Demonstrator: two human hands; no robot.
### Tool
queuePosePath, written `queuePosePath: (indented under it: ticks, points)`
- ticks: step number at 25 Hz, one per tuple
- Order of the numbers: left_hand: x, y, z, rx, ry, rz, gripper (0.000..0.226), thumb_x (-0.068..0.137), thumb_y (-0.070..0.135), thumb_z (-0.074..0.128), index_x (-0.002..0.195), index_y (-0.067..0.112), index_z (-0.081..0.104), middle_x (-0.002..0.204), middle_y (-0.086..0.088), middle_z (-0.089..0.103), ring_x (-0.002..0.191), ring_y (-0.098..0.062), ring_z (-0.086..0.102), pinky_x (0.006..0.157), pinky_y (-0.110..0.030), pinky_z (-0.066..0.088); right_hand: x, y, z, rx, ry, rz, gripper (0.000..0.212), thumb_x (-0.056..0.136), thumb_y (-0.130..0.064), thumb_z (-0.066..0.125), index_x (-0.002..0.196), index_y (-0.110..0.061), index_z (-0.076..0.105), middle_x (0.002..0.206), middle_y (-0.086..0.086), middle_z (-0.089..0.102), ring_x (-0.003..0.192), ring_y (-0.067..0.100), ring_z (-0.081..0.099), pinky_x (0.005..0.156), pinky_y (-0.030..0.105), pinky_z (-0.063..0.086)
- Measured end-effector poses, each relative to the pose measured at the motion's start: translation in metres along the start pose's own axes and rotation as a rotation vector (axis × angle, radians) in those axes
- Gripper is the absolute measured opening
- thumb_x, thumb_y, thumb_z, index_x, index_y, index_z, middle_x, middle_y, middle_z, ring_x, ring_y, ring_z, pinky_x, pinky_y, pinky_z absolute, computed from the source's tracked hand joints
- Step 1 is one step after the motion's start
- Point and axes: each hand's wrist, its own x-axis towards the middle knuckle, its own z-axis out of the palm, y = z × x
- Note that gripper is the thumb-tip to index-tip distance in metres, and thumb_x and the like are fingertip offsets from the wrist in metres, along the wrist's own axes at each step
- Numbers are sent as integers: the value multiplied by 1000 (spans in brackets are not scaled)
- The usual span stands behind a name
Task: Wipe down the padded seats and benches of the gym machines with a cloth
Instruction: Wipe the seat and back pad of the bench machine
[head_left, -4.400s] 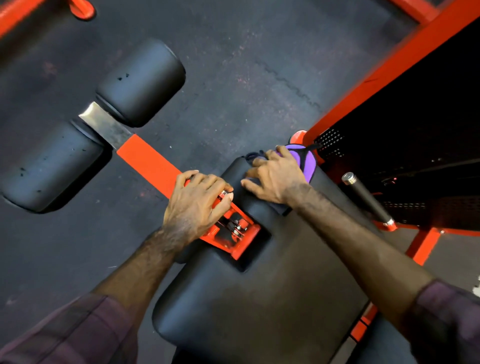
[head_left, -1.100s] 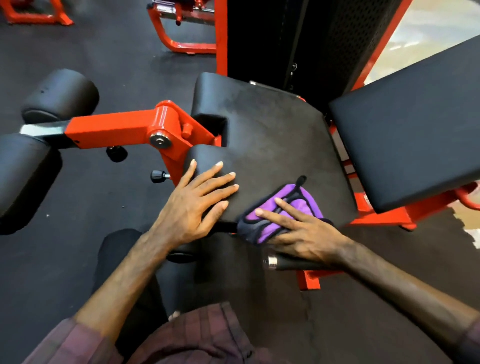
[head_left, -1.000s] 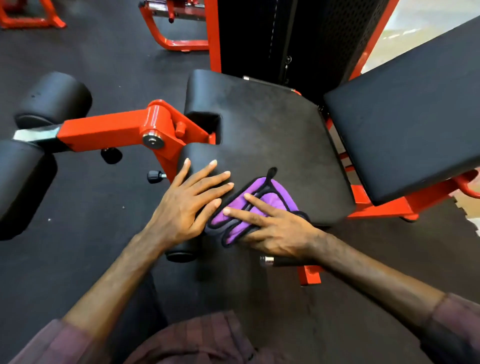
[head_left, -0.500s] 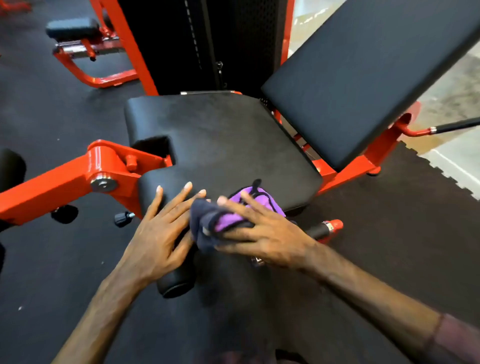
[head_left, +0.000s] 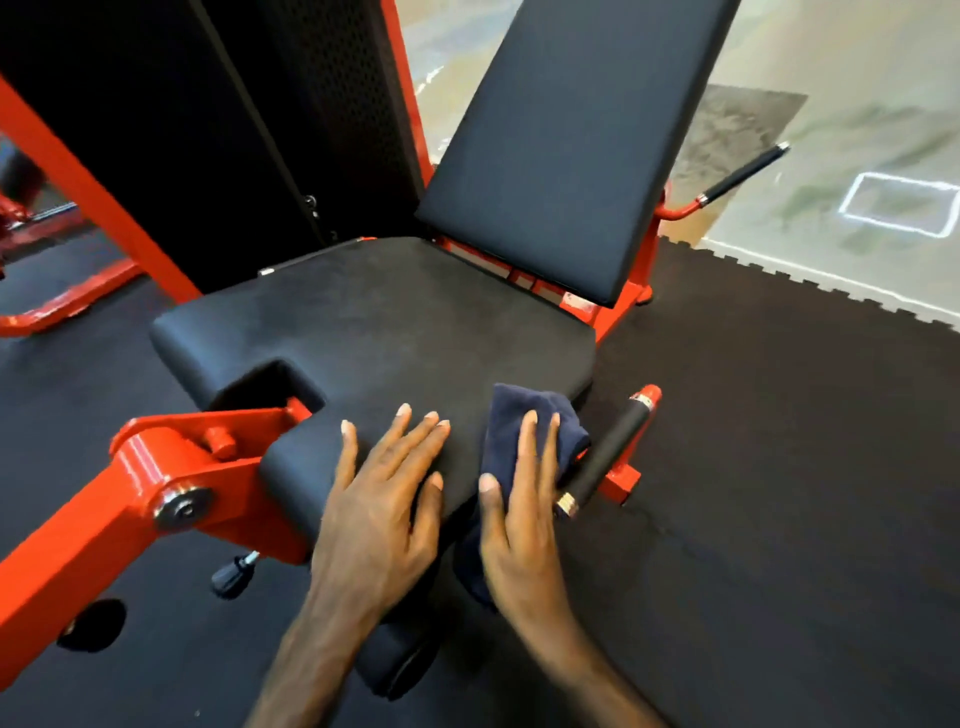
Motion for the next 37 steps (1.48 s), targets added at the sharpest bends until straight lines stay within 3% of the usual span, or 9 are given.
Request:
queuePosePath:
  ticks: [3,7,10,16,18,22,27,32,37]
  points:
    - [-2,-4,-2,-35,-30,20,51,102,26,54,152,22,55,162,10,46,158,-10,28,128,-64,10,42,7,30,10,195,209,68,107,-36,40,168,-19,15,177,5,2,163,20,1,130,52,15]
    - [1,-5,-5,-34,-82,22,51,102,30,53,153,24,55,164,14,43,159,-8,22,130,-60,7,87,21,26,102,392,427,70,105,-29,46,168,-23,16,177,5,4,163,18,2,131,44,10]
    - [1,-5,-5,-26,-119,35,51,103,34,52,153,26,54,165,14,40,160,-6,18,130,-60,10,44,-1,38,115,366,393,73,103,-45,41,168,-26,12,176,-1,-3,162,11,-5,131,33,2]
    - [15,-18,-5,-70,-151,55,55,98,53,51,147,30,61,157,15,52,153,1,32,131,-52,18,136,23,-1,170,407,765,76,104,-21,54,168,-17,13,176,12,8,160,30,15,126,37,15]
    - [24,-20,-5,-63,-151,43,57,96,58,52,146,31,62,154,16,54,151,1,36,131,-47,19,136,22,-2,188,433,764,75,105,-22,54,168,-16,14,175,11,13,160,29,18,126,35,15]
    - [32,-19,-4,-27,-159,39,56,97,61,50,144,33,63,154,18,54,151,0,36,131,-44,19,104,13,9,115,258,680,81,106,-30,55,169,-21,6,176,8,-2,162,26,4,129,39,9]
    - [30,-19,-5,-37,-153,14,58,96,63,48,143,35,64,155,19,53,152,3,31,131,-39,15,186,51,-32,0,186,760,71,97,-37,56,161,-12,37,162,22,40,148,38,38,121,43,33]
    - [58,-21,-1,83,-316,29,74,93,77,31,154,39,51,165,20,36,157,3,17,132,-39,8,175,72,-31,-148,26,583,68,107,-34,53,165,-12,26,169,21,23,157,36,23,127,43,22]
    - [123,-27,23,157,-451,52,84,90,84,25,160,40,41,169,20,30,158,2,14,133,-43,8,243,106,-42,-349,-181,556,59,101,-48,48,148,-12,49,153,21,47,147,41,36,120,50,32]
